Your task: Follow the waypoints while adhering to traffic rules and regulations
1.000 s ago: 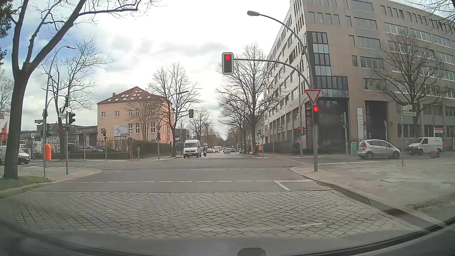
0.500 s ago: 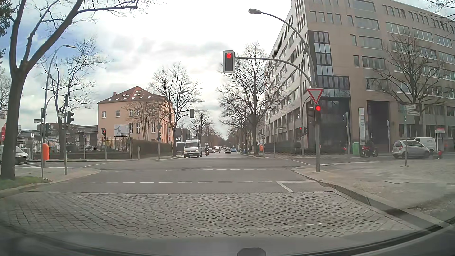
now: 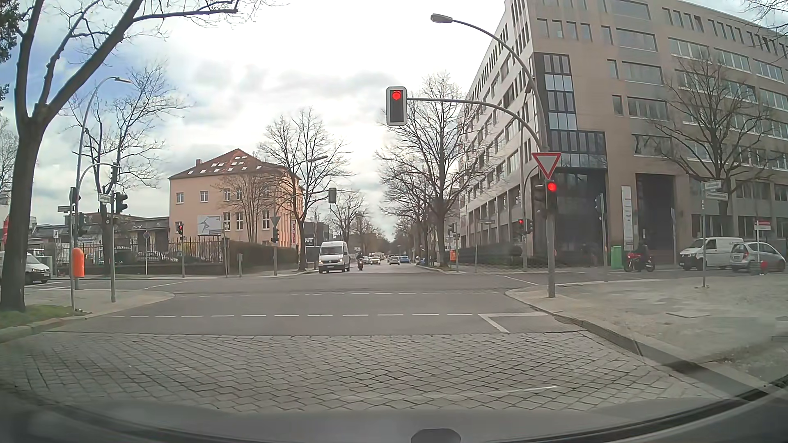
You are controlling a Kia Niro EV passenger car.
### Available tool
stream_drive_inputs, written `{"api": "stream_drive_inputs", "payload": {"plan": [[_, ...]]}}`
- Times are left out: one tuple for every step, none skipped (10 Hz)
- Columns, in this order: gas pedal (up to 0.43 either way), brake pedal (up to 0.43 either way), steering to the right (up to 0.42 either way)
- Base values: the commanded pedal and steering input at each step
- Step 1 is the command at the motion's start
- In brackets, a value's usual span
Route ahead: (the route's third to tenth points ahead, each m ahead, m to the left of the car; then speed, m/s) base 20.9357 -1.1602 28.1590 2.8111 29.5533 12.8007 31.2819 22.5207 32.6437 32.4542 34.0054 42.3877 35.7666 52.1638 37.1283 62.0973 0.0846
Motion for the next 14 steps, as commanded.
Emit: {"api": "stream_drive_inputs", "payload": {"plan": [[0.000, 0.207, -0.028], [0.000, 0.213, -0.028], [0.000, 0.226, -0.028], [0.000, 0.232, -0.028], [0.000, 0.238, -0.028], [0.000, 0.256, -0.028], [0.000, 0.280, -0.028], [0.000, 0.299, -0.028], [0.000, 0.311, -0.028], [0.000, 0.329, -0.028], [0.000, 0.354, -0.028], [0.000, 0.360, -0.028], [0.000, 0.354, -0.028], [0.000, 0.354, -0.028]]}}
